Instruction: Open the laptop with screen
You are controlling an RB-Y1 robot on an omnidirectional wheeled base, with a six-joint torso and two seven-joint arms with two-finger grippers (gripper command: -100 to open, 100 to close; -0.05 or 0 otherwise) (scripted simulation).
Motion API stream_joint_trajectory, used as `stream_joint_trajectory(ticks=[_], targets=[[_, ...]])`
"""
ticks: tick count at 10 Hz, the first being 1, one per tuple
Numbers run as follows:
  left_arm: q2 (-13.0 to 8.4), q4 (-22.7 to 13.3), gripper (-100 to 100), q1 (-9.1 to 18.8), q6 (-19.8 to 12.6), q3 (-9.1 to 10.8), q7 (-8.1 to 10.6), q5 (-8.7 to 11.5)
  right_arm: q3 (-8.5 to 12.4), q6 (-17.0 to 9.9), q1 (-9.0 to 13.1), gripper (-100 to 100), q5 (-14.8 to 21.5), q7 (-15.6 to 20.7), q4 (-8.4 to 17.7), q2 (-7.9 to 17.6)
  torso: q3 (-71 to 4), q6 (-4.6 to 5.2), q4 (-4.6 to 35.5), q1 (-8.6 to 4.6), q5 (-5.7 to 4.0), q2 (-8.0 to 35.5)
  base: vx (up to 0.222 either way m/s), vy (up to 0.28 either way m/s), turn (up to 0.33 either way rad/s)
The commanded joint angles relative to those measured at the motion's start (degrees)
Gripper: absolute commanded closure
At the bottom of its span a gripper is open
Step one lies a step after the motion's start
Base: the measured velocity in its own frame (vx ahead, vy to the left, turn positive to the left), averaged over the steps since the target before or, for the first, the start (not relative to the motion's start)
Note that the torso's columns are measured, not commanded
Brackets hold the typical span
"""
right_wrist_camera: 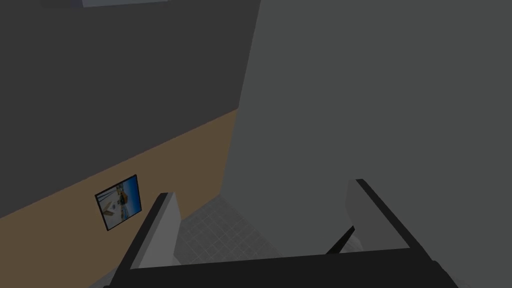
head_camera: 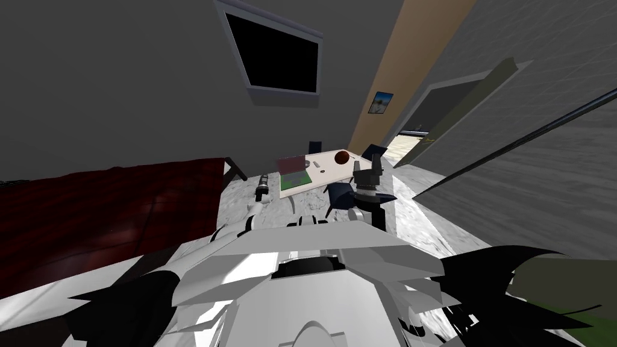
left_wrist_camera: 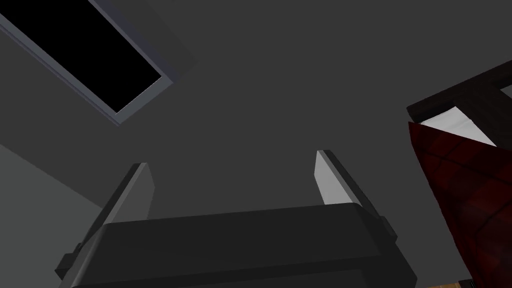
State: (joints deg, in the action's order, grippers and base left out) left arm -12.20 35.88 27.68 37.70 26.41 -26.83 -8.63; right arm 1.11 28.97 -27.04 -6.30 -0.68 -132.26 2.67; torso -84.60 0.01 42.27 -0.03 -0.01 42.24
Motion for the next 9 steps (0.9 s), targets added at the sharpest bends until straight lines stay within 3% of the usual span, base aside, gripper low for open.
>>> stream_joint_trajectory(ticks=[1,5,9], targets=[[-0.4,-0.6,-100,1.3,-2.8,0.07,-0.31,-0.7,0.0,0.0,0.0,0,0.0,0.0,0.0,0.0,0.0,-0.01,0.0,0.02,0.0,0.0,-0.041,-0.025,0.061],[-0.1,-1.7,-100,4.6,-7.9,1.25,-0.9,-2.1,0.0,0.0,0.0,0,0.0,0.0,0.0,0.0,0.0,0.0,0.0,0.03,0.01,0.0,-0.005,-0.027,0.053],[1.1,-2.1,-100,8.0,-12.2,2.88,-1.23,-3.1,0.0,0.0,0.0,0,0.0,0.0,0.0,0.0,0.0,0.0,0.0,0.04,0.01,0.0,0.055,-0.01,0.034]])
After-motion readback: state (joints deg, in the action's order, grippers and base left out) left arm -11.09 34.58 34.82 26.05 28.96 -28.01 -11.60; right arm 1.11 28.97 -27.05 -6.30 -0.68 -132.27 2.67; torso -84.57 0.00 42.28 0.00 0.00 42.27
